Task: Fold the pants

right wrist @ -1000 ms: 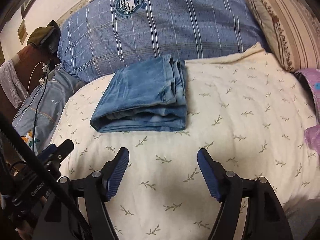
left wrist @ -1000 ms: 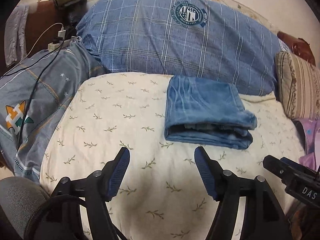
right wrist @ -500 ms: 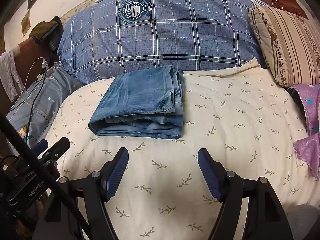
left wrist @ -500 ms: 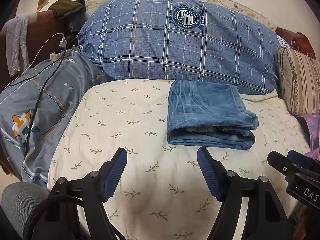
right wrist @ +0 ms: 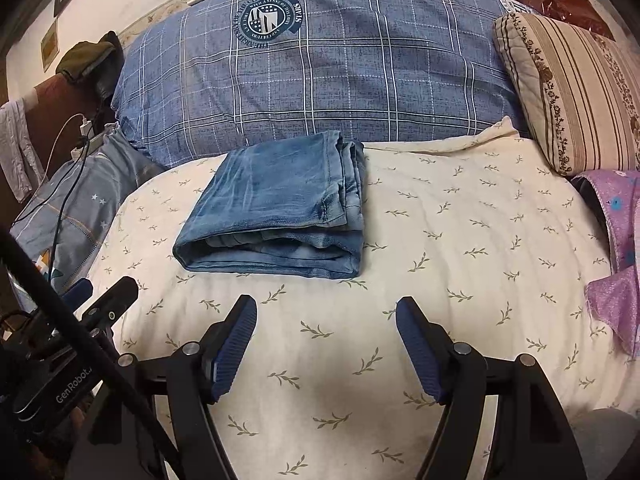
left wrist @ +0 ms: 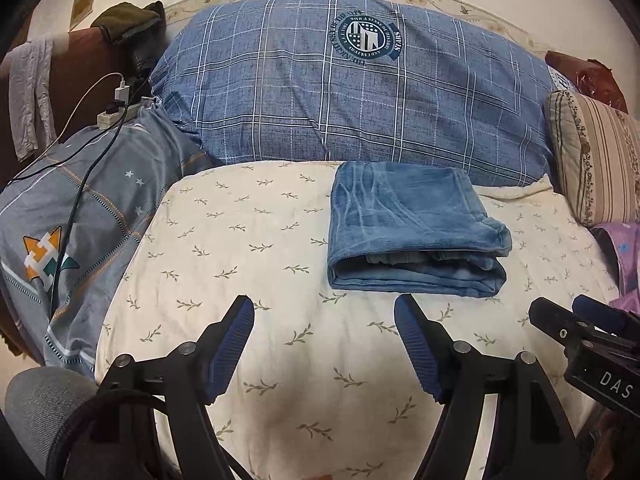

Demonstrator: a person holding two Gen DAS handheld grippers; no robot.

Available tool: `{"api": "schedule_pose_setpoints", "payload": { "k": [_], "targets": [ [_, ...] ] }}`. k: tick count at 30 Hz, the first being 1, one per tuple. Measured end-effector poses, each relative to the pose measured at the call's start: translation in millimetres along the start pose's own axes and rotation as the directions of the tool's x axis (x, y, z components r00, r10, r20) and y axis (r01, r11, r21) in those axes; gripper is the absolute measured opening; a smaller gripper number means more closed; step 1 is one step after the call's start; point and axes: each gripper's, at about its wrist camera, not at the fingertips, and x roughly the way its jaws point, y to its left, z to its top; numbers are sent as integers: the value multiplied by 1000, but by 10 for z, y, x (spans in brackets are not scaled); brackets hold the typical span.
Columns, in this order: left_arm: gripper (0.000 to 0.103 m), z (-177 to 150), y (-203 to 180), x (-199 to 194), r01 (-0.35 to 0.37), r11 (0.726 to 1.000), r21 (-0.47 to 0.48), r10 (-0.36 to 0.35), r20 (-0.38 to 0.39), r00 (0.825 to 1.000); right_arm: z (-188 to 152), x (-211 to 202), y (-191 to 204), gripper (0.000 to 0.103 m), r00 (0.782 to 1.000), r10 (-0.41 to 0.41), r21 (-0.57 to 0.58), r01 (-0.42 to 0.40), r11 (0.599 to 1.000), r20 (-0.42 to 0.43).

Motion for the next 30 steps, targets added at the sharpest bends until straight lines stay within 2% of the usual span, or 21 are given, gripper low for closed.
{"api": "schedule_pose_setpoints", "payload": {
  "k": [30],
  "targets": [
    [73, -19, -34, -32, -25, 999, 28, 25, 26, 999, 12, -5, -18, 75, 1000, -9, -3, 9, 1000, 3]
  ]
}}
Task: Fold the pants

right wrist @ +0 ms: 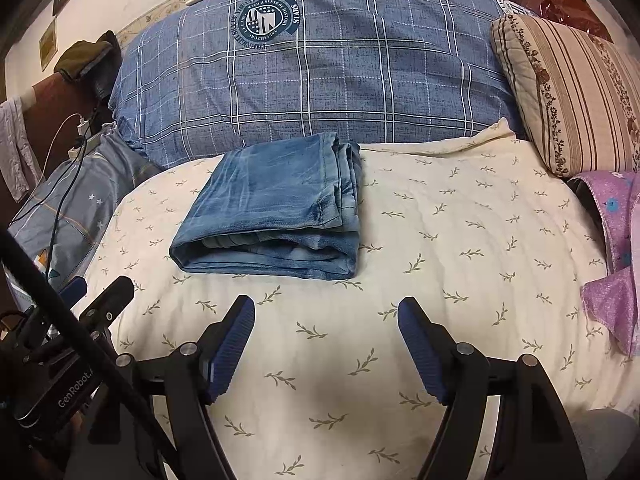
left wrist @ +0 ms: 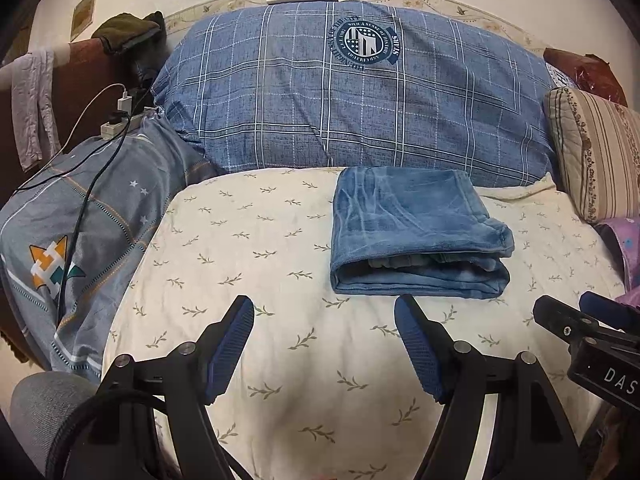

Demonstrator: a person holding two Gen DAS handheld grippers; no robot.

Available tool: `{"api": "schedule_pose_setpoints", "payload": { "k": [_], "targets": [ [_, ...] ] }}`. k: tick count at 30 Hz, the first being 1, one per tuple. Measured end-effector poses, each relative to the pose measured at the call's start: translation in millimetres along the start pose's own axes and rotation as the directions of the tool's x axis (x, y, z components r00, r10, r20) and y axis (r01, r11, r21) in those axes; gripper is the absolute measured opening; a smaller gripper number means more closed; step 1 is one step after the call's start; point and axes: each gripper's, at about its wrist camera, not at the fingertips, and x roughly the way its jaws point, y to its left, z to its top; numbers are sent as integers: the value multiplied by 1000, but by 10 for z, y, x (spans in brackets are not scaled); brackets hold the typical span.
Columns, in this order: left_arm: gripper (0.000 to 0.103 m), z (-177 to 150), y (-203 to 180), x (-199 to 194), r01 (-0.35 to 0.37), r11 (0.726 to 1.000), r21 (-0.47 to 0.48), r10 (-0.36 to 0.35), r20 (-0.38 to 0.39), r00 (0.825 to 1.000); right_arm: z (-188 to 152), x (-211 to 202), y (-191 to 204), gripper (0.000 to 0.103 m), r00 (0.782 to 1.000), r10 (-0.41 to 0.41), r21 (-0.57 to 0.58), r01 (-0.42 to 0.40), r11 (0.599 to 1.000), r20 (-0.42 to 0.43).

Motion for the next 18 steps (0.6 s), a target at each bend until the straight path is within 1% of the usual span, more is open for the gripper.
{"api": "schedule_pose_setpoints", "payload": {
  "k": [14, 18],
  "targets": [
    [73, -2, -11, -16, -6, 1000, 6, 6, 7, 1000, 6, 2, -9, 75, 1000, -2, -2, 2, 1000, -1],
    [73, -4, -5, 9, 7, 1000, 3, -7, -3, 1000, 8, 4, -15, 75, 1000, -4, 1, 4, 1000, -3]
  ]
}}
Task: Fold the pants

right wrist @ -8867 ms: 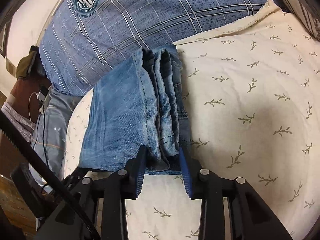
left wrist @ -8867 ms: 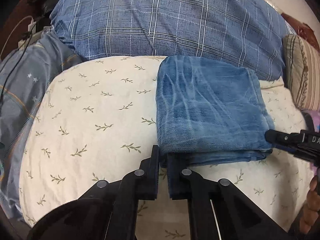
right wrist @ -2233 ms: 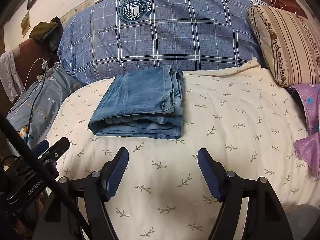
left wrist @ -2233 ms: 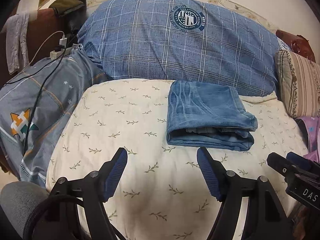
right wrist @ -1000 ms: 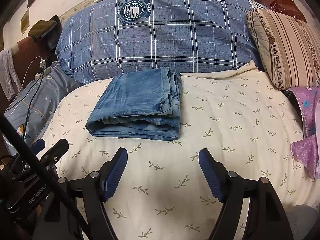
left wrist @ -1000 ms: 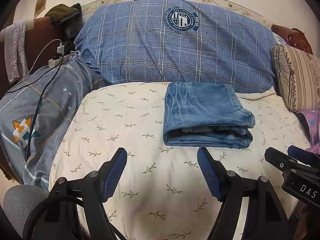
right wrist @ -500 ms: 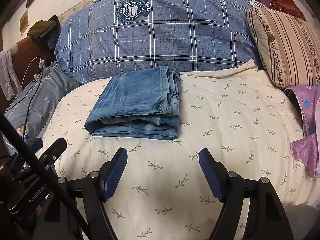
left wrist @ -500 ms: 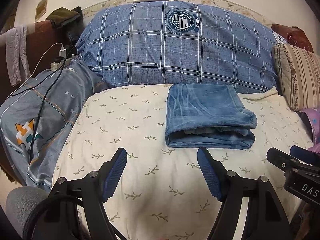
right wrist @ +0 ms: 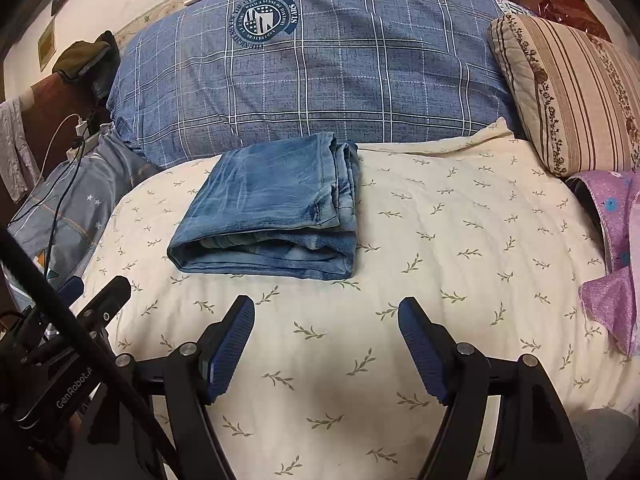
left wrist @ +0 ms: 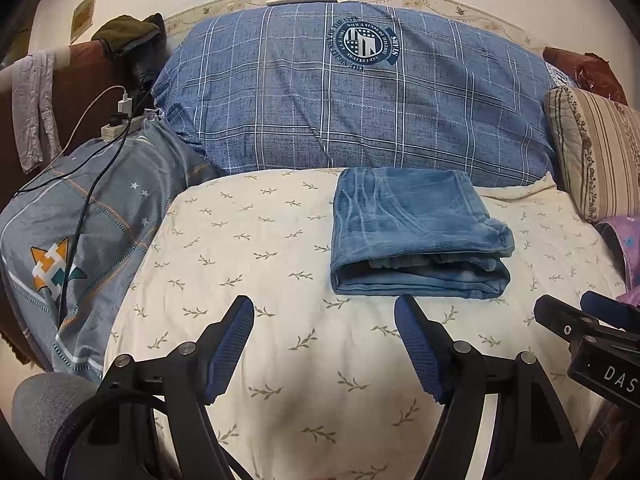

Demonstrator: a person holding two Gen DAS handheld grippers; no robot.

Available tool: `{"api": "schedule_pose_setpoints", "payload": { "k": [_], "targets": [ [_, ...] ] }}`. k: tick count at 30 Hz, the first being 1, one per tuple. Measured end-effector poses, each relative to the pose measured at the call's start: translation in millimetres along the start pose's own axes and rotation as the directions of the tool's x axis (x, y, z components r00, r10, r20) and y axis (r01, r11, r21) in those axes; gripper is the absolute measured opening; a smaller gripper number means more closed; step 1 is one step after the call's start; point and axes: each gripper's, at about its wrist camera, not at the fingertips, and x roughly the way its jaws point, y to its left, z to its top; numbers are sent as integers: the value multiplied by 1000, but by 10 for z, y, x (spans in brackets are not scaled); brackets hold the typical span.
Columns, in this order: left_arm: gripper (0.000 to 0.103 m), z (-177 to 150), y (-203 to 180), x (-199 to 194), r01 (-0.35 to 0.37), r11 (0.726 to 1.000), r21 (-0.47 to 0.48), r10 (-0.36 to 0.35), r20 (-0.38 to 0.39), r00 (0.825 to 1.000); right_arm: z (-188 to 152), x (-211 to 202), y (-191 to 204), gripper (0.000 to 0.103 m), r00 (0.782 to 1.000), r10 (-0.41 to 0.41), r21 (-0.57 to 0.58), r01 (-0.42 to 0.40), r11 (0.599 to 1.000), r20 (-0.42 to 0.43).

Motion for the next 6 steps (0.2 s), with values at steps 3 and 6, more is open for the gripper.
{"api": "schedule_pose_setpoints", "payload": {
  "k": [3, 6],
  "targets": [
    [75, 3, -8, 66, 33, 999, 4, -33, -18, 999, 0, 7, -1, 75, 1000, -2, -1, 2, 1000, -3],
    [75, -4, -1, 146, 50, 999, -4, -50, -49, 998, -2, 37, -16, 75, 1000, 2, 7, -2, 1000, -14]
  ]
}}
